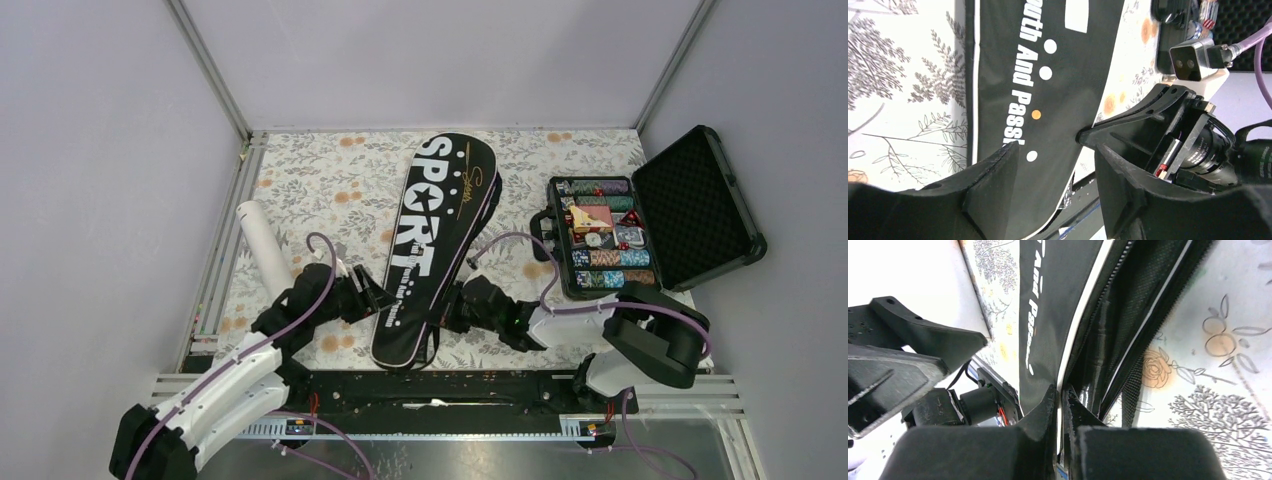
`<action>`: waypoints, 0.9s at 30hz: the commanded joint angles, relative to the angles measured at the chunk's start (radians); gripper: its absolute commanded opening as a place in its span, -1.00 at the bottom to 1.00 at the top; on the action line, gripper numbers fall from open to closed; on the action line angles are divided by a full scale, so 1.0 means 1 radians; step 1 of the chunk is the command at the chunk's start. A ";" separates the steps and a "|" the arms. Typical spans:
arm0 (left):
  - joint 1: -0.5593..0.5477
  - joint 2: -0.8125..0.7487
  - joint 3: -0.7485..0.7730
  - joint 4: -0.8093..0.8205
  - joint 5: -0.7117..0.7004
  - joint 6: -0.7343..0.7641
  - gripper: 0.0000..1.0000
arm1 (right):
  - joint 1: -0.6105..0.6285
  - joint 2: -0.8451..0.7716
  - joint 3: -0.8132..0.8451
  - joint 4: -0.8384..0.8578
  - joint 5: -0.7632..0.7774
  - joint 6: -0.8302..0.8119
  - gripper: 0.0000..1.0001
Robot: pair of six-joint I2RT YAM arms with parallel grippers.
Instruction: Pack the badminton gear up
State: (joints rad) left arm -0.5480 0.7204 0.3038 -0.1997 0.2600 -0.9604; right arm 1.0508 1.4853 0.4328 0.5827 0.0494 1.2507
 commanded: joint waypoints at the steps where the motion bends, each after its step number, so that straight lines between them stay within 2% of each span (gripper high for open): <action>1: 0.000 -0.061 0.070 -0.098 -0.120 0.047 0.18 | -0.089 -0.081 0.042 -0.133 -0.100 -0.154 -1.00; 4: 0.001 -0.065 0.048 -0.065 -0.122 0.025 0.20 | -0.133 -0.139 0.026 -0.199 -0.131 -0.218 -1.00; 7: 0.000 -0.028 -0.005 0.074 -0.066 -0.035 0.20 | -0.147 -0.194 0.063 -0.356 -0.082 -0.323 -1.00; 11: -0.006 0.061 -0.035 0.193 -0.051 -0.049 0.20 | -0.215 -0.235 0.079 -0.427 -0.128 -0.382 -0.98; 13: -0.011 0.119 -0.030 0.239 -0.044 -0.034 0.21 | -0.229 -0.247 0.085 -0.450 -0.155 -0.390 -0.72; 16: -0.023 0.226 -0.020 0.299 -0.033 -0.022 0.21 | -0.231 -0.275 0.075 -0.474 -0.177 -0.375 -0.18; 18: -0.040 0.281 -0.010 0.322 -0.030 -0.021 0.21 | -0.230 -0.297 0.044 -0.449 -0.195 -0.345 0.02; 21: -0.068 0.316 -0.003 0.354 -0.021 -0.025 0.21 | -0.230 -0.310 -0.012 -0.382 -0.232 -0.296 0.14; 27: -0.095 0.341 0.001 0.345 -0.036 -0.036 0.21 | -0.226 -0.279 -0.069 -0.289 -0.277 -0.246 0.17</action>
State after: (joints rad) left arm -0.6327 1.0409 0.2737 0.0650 0.2142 -0.9916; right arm 0.8242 1.1889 0.3923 0.2008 -0.1757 0.9596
